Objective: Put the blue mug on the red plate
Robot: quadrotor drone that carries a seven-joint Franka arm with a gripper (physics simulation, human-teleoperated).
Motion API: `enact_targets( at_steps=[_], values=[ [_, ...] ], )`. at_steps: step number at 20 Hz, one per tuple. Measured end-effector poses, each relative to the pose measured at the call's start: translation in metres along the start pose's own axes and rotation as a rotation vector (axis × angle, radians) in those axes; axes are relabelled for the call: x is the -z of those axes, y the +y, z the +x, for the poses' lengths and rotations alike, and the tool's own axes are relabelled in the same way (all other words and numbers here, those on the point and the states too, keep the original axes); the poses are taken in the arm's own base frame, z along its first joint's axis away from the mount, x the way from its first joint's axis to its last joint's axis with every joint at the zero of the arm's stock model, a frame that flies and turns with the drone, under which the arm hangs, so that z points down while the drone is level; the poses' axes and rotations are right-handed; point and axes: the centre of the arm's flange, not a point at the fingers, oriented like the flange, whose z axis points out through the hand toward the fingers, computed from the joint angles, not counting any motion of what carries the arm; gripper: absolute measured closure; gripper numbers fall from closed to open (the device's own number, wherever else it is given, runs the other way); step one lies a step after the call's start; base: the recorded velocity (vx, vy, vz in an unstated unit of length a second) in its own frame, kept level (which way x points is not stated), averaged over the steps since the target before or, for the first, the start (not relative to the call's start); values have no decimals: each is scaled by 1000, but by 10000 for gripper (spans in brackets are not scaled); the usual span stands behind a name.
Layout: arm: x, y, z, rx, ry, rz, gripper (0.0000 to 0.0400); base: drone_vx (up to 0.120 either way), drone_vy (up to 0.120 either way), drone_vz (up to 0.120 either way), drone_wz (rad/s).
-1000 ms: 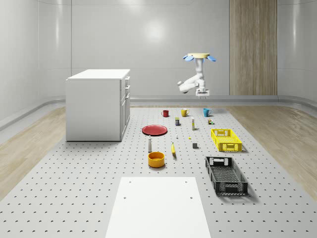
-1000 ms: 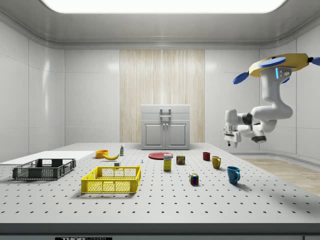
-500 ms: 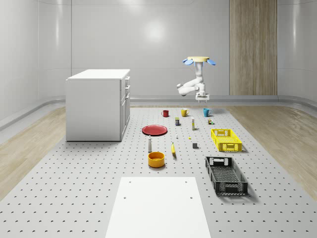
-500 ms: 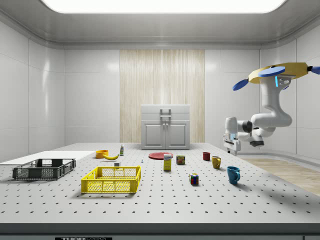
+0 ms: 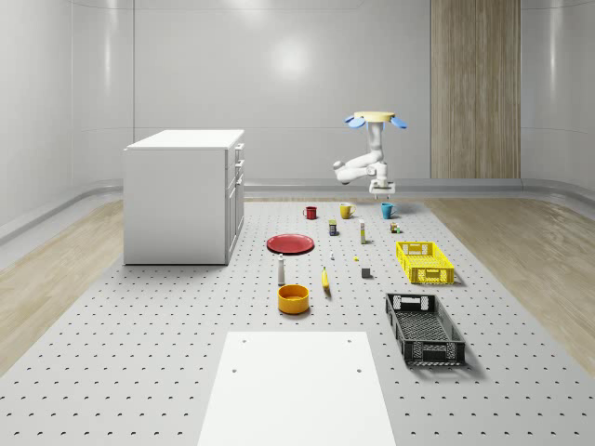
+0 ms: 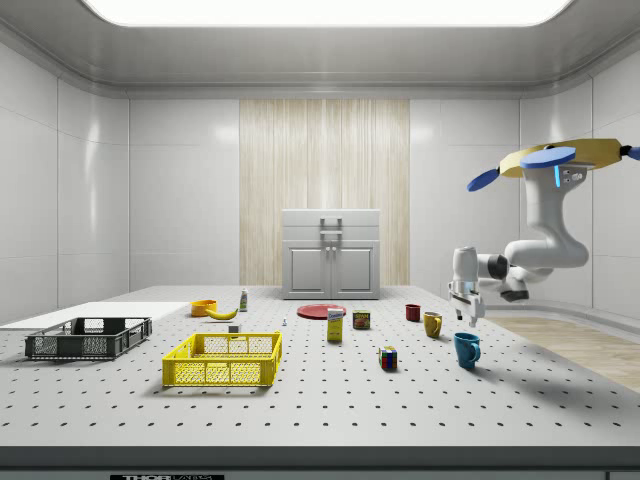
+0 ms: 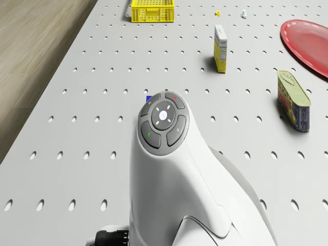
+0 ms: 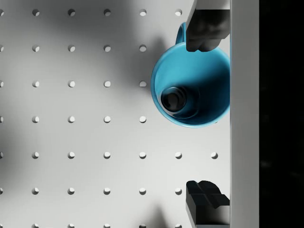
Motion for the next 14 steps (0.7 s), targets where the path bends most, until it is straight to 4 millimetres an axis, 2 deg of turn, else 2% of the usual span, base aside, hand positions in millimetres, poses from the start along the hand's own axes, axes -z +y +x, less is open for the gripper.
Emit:
enact_targets(
  at_steps=[14],
  values=[
    [-49, 0, 0, -1, 0, -1, 0, 0, 0, 0, 0]
  ],
)
